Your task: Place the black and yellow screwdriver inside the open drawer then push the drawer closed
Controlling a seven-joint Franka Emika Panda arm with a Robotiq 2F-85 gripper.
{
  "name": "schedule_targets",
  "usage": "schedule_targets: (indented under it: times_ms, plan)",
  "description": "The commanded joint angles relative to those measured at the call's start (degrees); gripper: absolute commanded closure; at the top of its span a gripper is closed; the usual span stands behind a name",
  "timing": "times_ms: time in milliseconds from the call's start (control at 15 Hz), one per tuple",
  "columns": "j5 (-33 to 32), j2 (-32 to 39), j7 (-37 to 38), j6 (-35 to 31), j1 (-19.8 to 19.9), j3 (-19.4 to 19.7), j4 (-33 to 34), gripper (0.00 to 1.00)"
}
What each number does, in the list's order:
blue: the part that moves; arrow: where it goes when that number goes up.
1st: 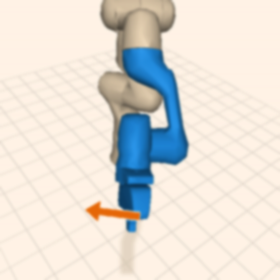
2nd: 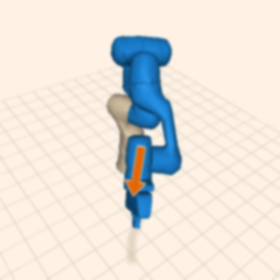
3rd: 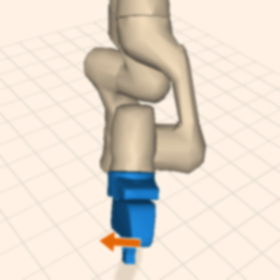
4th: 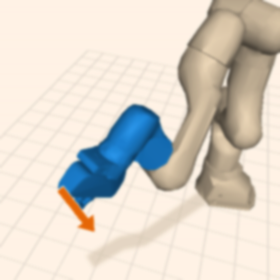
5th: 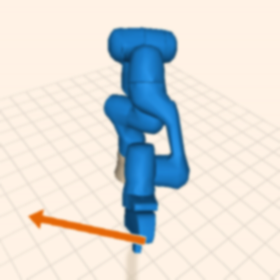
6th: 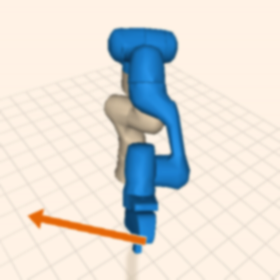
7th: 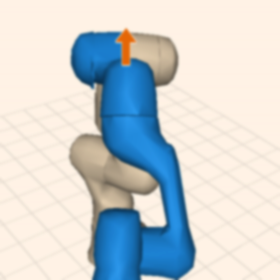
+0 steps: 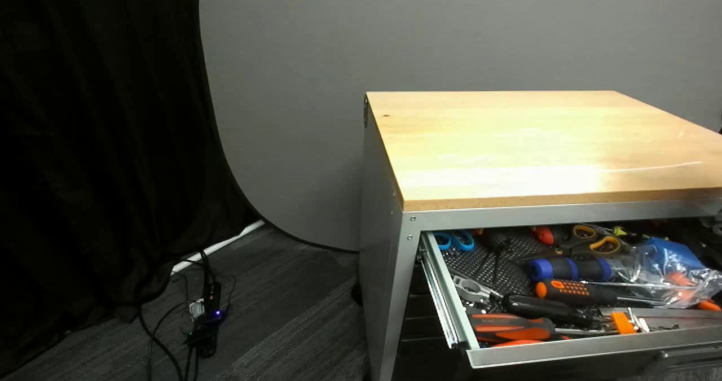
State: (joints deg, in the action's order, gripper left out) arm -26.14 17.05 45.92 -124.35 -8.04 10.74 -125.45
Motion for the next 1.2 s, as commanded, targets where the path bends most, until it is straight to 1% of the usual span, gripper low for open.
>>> schedule_targets:
  times_ms: [0, 67, 133, 267, 333, 400, 533, 667, 800, 933, 1000, 1067, 1133]
  plan:
    - [-0.98, -3.04, -3.02, -2.0, 2.17, -1.85, -4.42, 0.38]
    - [-0.33, -3.34, -6.77, -2.26, 2.96, -2.35, -4.93, 0.33]
    - [0.13, -3.53, -10.24, -1.98, 3.61, -2.66, -5.23, 0.24]
    - [2.12, -4.0, -19.54, -0.33, 5.63, -3.05, -5.42, 0.08]
    - [2.97, -4.17, -23.79, 0.18, 7.14, -3.44, -5.58, 0.01]
    - [3.85, -4.1, -27.93, 0.79, 8.34, -3.41, -5.66, 0.0]
    - [5.24, -3.54, -36.41, 3.52, 10.39, -2.82, -5.03, 0.0]
    - [5.94, -2.12, -43.18, 7.64, 12.12, -2.53, -3.86, 0.0]
    - [6.55, -0.8, -48.27, 12.58, 13.6, -2.49, -2.85, 0.0]
    - [6.46, 1.01, -51.5, 18.13, 14.35, -2.6, -1.51, 0.0]
    - [6.51, 2.12, -51.9, 19.77, 14.58, -2.66, -1.0, 0.25]
    - [7.15, 2.68, -52.36, 19.47, 14.88, -2.94, -1.03, 0.26]
    - [6.61, 3.19, -49.72, 17.32, 14.47, -2.92, -1.47, 0.32]
